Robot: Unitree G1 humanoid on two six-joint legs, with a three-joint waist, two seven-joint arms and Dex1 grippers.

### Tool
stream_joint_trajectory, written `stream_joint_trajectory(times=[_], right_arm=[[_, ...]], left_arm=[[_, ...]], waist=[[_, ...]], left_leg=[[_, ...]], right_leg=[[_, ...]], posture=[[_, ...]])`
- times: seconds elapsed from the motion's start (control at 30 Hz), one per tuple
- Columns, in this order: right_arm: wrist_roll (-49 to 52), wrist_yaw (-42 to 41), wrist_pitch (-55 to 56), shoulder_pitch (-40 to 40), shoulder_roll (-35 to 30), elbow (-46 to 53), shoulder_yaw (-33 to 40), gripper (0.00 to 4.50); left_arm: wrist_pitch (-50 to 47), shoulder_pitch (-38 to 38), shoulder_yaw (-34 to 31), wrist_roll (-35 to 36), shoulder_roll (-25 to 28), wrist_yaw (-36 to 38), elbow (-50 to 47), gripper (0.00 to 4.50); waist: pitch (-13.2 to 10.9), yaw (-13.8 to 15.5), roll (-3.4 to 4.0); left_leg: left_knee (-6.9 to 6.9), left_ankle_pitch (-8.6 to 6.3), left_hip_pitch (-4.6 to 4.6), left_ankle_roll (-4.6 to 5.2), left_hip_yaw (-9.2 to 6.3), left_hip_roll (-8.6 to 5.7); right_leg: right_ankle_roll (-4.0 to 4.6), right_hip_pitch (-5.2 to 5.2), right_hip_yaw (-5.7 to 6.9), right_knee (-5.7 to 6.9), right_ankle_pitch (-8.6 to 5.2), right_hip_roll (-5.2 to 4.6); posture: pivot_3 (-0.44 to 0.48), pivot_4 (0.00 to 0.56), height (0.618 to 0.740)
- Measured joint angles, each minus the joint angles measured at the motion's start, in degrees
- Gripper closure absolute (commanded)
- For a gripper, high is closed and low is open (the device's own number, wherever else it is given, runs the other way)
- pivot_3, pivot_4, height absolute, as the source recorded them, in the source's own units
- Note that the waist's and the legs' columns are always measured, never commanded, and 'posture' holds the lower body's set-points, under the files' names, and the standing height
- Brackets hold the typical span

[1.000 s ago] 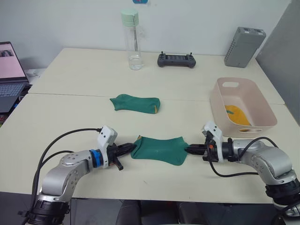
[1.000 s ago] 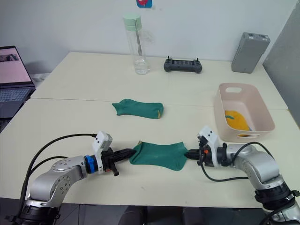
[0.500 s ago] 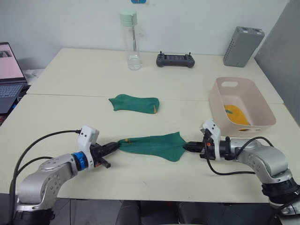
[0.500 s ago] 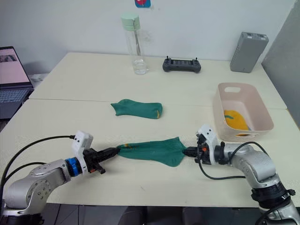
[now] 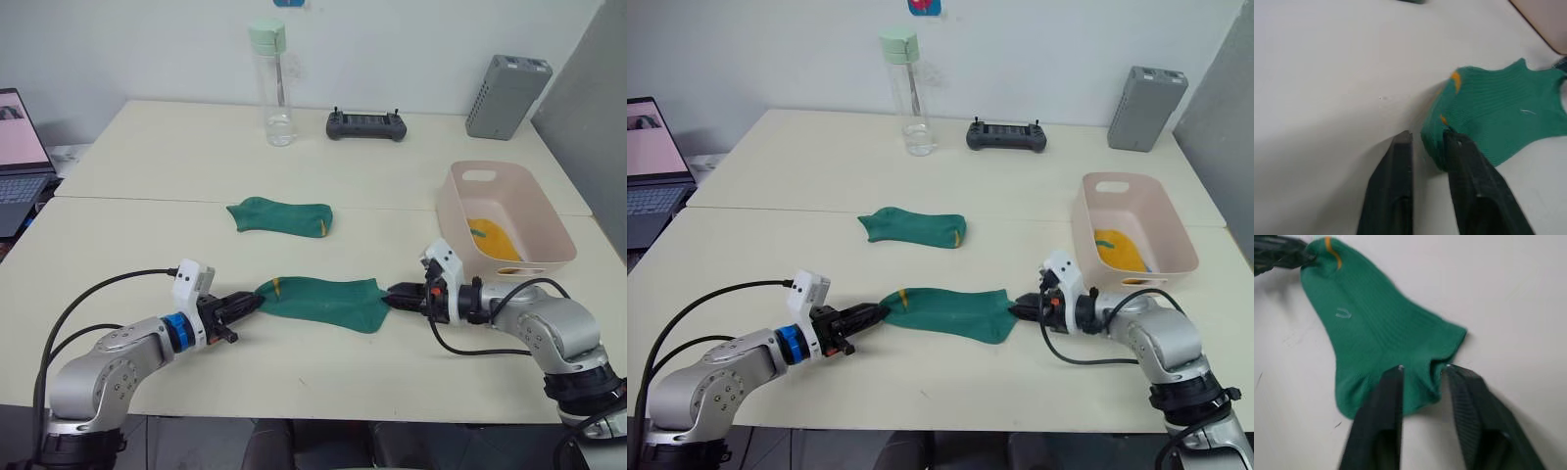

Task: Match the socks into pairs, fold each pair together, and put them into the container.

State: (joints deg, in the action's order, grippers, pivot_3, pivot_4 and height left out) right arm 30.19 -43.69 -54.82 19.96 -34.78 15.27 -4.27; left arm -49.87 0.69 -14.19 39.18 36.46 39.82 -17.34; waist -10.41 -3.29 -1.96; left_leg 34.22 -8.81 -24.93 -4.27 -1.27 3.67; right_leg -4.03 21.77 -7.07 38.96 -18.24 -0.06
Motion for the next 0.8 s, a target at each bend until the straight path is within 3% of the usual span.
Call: stream_joint_trajectory(times=[0.07,0.2,0.27,0.37,0.53,0.63,0.8], right_arm=[[-0.24,-0.1,1.1,0.0,-1.64,0.05,1.06,1.51],[-0.94,-2.37,5.73,0.36,-2.85,1.75,0.97,1.51],[-1.4,-2.58,9.22,2.78,-0.1,2.78,0.09,1.92],[-5.51,-2.61,16.43,6.72,3.79,2.46,-5.22,2.83],[-14.23,-2.31,27.44,6.88,9.14,-5.37,-13.43,4.5],[-17.94,-2.51,32.85,4.98,10.51,-9.67,-16.74,4.5],[-20.69,-2.83,37.3,1.56,8.36,-14.22,-16.56,4.5]], left_arm=[[-0.18,-0.51,-1.7,0.58,2.04,0.89,-0.46,2.04],[4.17,1.7,-2.96,-0.03,4.91,4.49,0.17,2.04],[7.52,5.86,-2.31,-0.76,4.82,5.94,1.23,2.02],[13.44,12.07,2.91,-3.83,3.73,8.78,2.51,2.95],[24.13,14.84,15.27,-12.33,1.92,15.62,8.05,4.48],[31.12,15.87,21.13,-18.06,0.94,18.49,13.54,4.48],[37.91,18.4,22.91,-23.4,-0.59,19.35,25.01,4.48]], waist=[[0.0,0.01,0.0],[-0.01,0.03,0.01],[-0.01,0.02,0.0],[0.0,0.0,0.0],[0.0,0.03,-0.01],[0.0,0.1,0.0],[-0.01,0.13,0.0]], left_leg=[[-0.07,0.0,0.0,0.0,0.0,0.0],[-0.14,0.0,0.01,0.0,-0.01,0.0],[-0.13,0.01,0.01,0.0,-0.02,0.02],[-0.11,0.02,0.03,-0.01,0.02,-0.01],[-0.22,0.01,-0.04,-0.01,-0.01,-0.02],[-0.27,0.0,-0.06,-0.01,-0.04,-0.02],[-0.22,0.01,-0.06,0.0,-0.04,-0.02]], right_leg=[[0.03,0.02,0.0,0.0,-0.02,0.0],[0.2,0.06,0.04,0.0,-0.12,0.0],[0.25,0.06,0.05,0.01,-0.14,0.02],[-0.05,0.0,0.0,-0.05,0.03,0.02],[0.21,0.06,0.01,-0.03,0.12,0.05],[0.24,0.09,0.05,0.01,0.11,0.07],[0.18,0.07,0.04,0.02,0.07,0.08]], posture=[[0.0,0.15,0.74],[0.0,0.15,0.74],[0.0,0.15,0.74],[0.0,0.15,0.74],[0.0,0.15,0.74],[0.0,0.15,0.74],[0.0,0.15,0.74]])
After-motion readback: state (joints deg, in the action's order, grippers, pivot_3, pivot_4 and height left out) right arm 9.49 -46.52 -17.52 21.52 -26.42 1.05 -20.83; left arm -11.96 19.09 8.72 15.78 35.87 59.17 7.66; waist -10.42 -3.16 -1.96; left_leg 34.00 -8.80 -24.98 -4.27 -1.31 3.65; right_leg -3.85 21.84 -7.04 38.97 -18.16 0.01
